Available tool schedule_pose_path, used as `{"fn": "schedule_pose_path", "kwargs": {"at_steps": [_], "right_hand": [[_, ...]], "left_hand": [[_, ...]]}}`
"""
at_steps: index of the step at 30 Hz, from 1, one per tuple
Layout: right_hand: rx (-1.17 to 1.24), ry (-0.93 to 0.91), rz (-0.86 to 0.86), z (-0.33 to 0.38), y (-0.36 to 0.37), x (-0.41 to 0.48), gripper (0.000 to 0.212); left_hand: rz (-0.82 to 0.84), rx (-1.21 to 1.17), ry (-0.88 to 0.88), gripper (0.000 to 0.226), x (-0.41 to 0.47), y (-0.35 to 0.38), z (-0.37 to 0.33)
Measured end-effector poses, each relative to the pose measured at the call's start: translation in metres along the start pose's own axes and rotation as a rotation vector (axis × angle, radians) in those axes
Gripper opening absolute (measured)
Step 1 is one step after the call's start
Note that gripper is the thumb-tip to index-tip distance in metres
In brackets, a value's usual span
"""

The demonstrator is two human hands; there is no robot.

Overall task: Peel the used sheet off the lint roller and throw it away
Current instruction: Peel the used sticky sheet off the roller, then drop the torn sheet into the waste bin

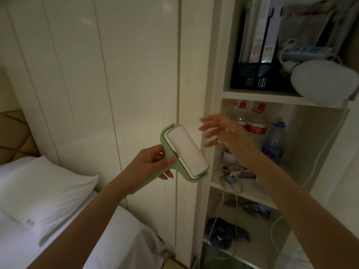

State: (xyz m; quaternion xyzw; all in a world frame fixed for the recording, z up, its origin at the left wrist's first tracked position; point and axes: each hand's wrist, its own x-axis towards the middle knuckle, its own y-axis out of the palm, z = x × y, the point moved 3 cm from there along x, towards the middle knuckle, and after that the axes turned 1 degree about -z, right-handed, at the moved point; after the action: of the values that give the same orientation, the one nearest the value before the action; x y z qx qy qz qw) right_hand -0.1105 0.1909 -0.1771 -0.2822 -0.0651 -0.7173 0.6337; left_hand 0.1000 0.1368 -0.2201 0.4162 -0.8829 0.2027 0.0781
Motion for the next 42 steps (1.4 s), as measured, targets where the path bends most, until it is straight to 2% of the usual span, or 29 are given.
{"fn": "schedule_pose_path", "kwargs": {"at_steps": [2,5,10,13,15,18,20,23,27,32,37,42], "right_hand": [[0.057,-0.042,-0.06,0.001,-0.001,-0.002,0.05],[0.013,-0.017,-0.259,-0.002,-0.004,-0.003,0.056],[0.084,0.016,-0.398,-0.007,-0.005,-0.013,0.053],[0.087,-0.006,-0.441,-0.013,-0.007,-0.02,0.043],[0.107,0.014,-0.405,-0.016,-0.01,-0.024,0.041],[0.167,0.089,-0.155,-0.019,-0.014,-0.028,0.023],[0.166,0.144,-0.084,-0.023,-0.019,-0.032,0.028],[0.168,0.209,-0.121,-0.032,-0.027,-0.037,0.038],[0.28,0.293,-0.127,-0.041,-0.034,-0.049,0.028],[0.143,0.363,-0.272,-0.056,-0.05,-0.068,0.038],[0.164,0.457,-0.384,-0.067,-0.059,-0.081,0.038],[0.214,0.522,-0.268,-0.085,-0.062,-0.092,0.034]], "left_hand": [[0.004,-0.004,0.0,0.017,0.0,0.002,0.0],[0.005,-0.008,0.0,0.015,0.001,0.006,0.001],[0.014,-0.045,-0.009,0.022,0.001,0.015,0.001],[0.014,-0.063,-0.022,0.016,0.002,0.021,0.004],[0.015,-0.072,-0.032,0.016,0.003,0.024,0.006],[0.023,-0.065,-0.038,0.016,0.005,0.029,0.008],[0.024,-0.07,-0.043,0.015,0.006,0.033,0.011],[0.032,-0.079,-0.051,0.015,0.008,0.039,0.014],[0.059,-0.088,-0.06,0.014,0.012,0.049,0.017],[0.105,-0.084,-0.077,0.019,0.015,0.065,0.023],[0.168,-0.085,-0.111,0.015,0.016,0.087,0.034],[0.164,-0.101,-0.152,0.019,0.017,0.107,0.049]]}}
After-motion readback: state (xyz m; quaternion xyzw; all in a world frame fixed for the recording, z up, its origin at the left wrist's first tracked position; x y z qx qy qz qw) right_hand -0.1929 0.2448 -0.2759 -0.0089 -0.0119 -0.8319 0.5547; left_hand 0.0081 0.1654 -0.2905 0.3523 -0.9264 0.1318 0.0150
